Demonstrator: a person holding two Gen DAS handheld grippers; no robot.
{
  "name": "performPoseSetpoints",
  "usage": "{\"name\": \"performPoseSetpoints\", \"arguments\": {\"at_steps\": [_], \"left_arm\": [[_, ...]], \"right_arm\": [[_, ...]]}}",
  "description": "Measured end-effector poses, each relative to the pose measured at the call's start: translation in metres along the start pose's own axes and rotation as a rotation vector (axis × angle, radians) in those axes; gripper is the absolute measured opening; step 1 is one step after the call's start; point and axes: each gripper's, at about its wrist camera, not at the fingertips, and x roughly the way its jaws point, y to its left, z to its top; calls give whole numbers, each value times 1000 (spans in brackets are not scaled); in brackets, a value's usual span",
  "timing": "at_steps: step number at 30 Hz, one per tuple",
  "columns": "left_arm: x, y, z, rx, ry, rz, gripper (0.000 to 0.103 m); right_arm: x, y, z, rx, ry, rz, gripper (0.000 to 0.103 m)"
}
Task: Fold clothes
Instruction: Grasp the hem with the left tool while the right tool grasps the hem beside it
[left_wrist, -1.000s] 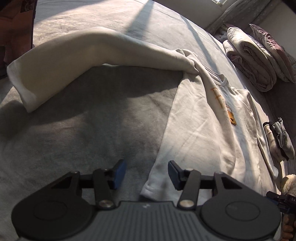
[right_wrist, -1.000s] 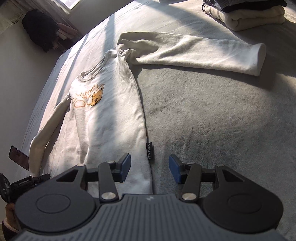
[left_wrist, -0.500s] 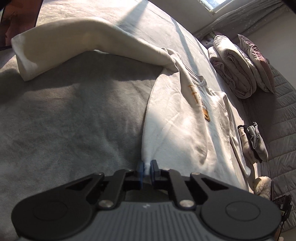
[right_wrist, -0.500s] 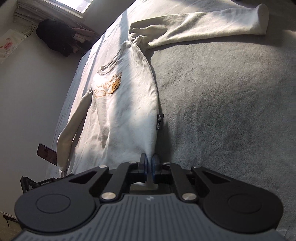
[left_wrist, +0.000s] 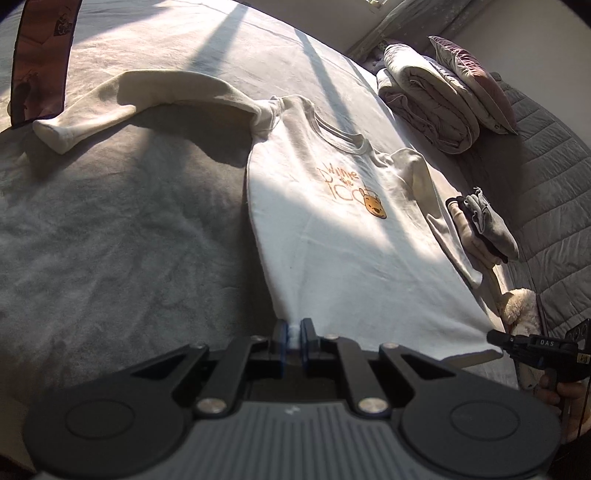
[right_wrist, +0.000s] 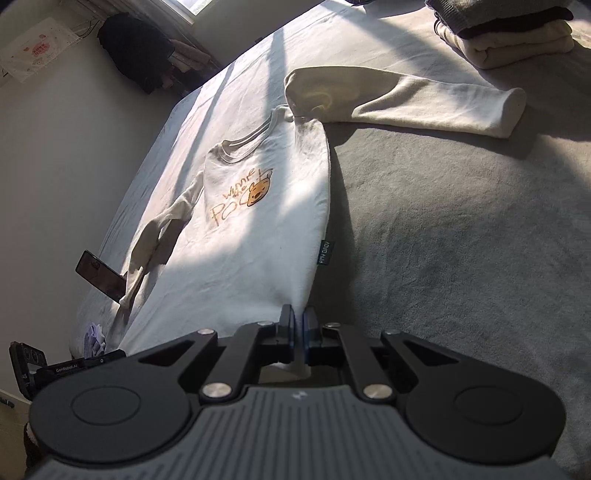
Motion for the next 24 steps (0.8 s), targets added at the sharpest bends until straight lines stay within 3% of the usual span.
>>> {"name": "performPoseSetpoints", "arguments": {"at_steps": [10,14,18,20,24], "left_arm": [[4,2,-38,90,81,54,7],[19,14,-45,72,127,84,7],[25,25,-44,50,149,67,9],[22,25,-40,51,158,55,14],[15,22,-25,72,140,57,33]], "right_arm": [[3,-7,-40,-62,105,-79,6],[19,-10,-46,-72,160,-127,6],[31,-14,-44,-79,203,-155,6],[34,-15,-42,-76,222,-154,8],[30,-16,-29,-57,231,-147,16]]}}
